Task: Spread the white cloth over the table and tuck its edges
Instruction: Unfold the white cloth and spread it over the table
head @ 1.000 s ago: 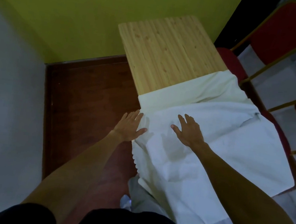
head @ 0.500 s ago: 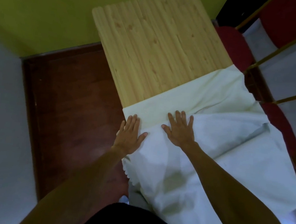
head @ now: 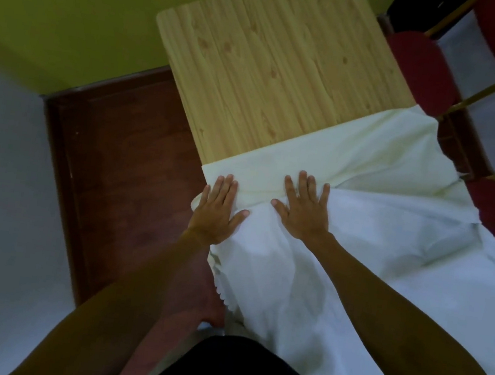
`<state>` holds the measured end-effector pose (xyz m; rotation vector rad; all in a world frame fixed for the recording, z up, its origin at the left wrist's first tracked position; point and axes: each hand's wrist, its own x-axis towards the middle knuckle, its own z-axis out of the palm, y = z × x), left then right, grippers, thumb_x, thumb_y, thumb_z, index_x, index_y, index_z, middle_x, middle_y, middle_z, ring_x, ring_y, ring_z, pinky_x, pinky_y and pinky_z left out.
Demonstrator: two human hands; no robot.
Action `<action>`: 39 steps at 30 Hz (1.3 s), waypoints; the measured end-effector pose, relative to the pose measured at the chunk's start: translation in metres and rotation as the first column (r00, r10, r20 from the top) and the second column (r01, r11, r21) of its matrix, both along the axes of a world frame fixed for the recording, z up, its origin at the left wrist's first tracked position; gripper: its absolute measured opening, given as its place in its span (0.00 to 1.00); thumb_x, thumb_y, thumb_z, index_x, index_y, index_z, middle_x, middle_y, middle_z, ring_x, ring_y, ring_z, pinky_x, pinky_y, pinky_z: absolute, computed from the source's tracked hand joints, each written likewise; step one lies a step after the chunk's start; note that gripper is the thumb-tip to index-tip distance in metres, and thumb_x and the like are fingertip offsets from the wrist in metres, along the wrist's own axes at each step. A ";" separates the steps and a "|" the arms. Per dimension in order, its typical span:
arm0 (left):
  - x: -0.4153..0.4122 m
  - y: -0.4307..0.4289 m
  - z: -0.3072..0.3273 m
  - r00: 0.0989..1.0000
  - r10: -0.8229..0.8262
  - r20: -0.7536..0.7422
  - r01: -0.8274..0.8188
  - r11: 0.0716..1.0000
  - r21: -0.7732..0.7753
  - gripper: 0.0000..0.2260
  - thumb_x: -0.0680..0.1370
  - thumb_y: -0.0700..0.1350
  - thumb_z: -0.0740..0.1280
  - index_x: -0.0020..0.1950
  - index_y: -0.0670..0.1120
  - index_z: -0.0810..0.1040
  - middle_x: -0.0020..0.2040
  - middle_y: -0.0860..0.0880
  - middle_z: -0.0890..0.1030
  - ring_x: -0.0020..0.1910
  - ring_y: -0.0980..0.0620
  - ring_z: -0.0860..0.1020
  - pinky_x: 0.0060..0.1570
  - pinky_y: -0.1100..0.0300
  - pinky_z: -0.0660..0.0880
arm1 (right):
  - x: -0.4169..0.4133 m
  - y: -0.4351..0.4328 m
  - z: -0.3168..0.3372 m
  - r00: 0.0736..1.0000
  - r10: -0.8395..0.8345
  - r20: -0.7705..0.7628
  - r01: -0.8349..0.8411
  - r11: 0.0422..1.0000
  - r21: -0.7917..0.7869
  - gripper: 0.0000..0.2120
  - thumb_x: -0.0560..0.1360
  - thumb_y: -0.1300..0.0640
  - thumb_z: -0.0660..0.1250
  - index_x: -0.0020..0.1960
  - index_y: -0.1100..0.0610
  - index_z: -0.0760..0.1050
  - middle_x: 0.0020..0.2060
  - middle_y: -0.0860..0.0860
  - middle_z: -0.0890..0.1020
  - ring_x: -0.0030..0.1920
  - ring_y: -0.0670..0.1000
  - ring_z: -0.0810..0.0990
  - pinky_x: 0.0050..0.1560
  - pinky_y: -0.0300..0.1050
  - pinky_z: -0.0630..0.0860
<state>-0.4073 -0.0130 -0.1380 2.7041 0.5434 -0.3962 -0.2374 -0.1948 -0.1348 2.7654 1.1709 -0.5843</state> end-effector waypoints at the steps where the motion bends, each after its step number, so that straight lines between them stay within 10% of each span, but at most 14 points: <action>1: 0.002 0.005 -0.001 1.000 -0.006 0.001 0.006 1.000 0.006 0.39 0.81 0.68 0.43 0.82 0.42 0.52 0.83 0.44 0.50 0.82 0.44 0.48 0.78 0.42 0.50 | 0.002 0.004 -0.001 1.000 -0.004 -0.005 0.004 1.000 0.004 0.38 0.81 0.32 0.42 0.82 0.54 0.60 0.80 0.63 0.60 0.79 0.66 0.60 0.77 0.73 0.50; 10: 0.037 0.060 0.001 0.995 -0.074 -0.062 0.072 0.997 -0.025 0.41 0.77 0.69 0.37 0.83 0.44 0.46 0.83 0.47 0.44 0.82 0.48 0.42 0.80 0.45 0.43 | 0.026 0.051 0.014 0.997 -0.070 -0.025 0.069 0.996 -0.057 0.47 0.73 0.29 0.31 0.83 0.52 0.53 0.82 0.61 0.53 0.81 0.63 0.54 0.78 0.69 0.44; 22: 0.065 0.116 0.015 0.954 -0.255 -0.156 0.252 0.967 -0.039 0.40 0.81 0.67 0.49 0.82 0.41 0.43 0.83 0.42 0.42 0.82 0.43 0.42 0.79 0.43 0.43 | 0.011 0.095 0.028 0.951 -0.306 -0.047 0.303 0.951 -0.066 0.36 0.83 0.35 0.51 0.84 0.52 0.48 0.83 0.58 0.48 0.82 0.64 0.48 0.78 0.68 0.50; 31: 0.038 0.118 0.037 0.890 -0.456 0.000 0.455 0.887 -0.078 0.37 0.78 0.64 0.46 0.76 0.41 0.67 0.78 0.35 0.63 0.77 0.34 0.61 0.75 0.41 0.58 | -0.031 0.062 0.051 0.894 -0.445 -0.055 0.446 0.895 0.022 0.33 0.84 0.38 0.54 0.80 0.59 0.59 0.80 0.63 0.60 0.79 0.67 0.58 0.77 0.64 0.56; 39: 0.051 0.103 0.037 0.811 -0.584 0.027 0.583 0.811 0.041 0.15 0.79 0.52 0.66 0.56 0.41 0.80 0.55 0.41 0.81 0.55 0.40 0.78 0.55 0.46 0.75 | -0.037 0.044 0.055 0.909 -0.416 -0.041 0.415 0.910 -0.026 0.20 0.86 0.50 0.53 0.73 0.57 0.71 0.70 0.57 0.74 0.75 0.64 0.65 0.76 0.58 0.60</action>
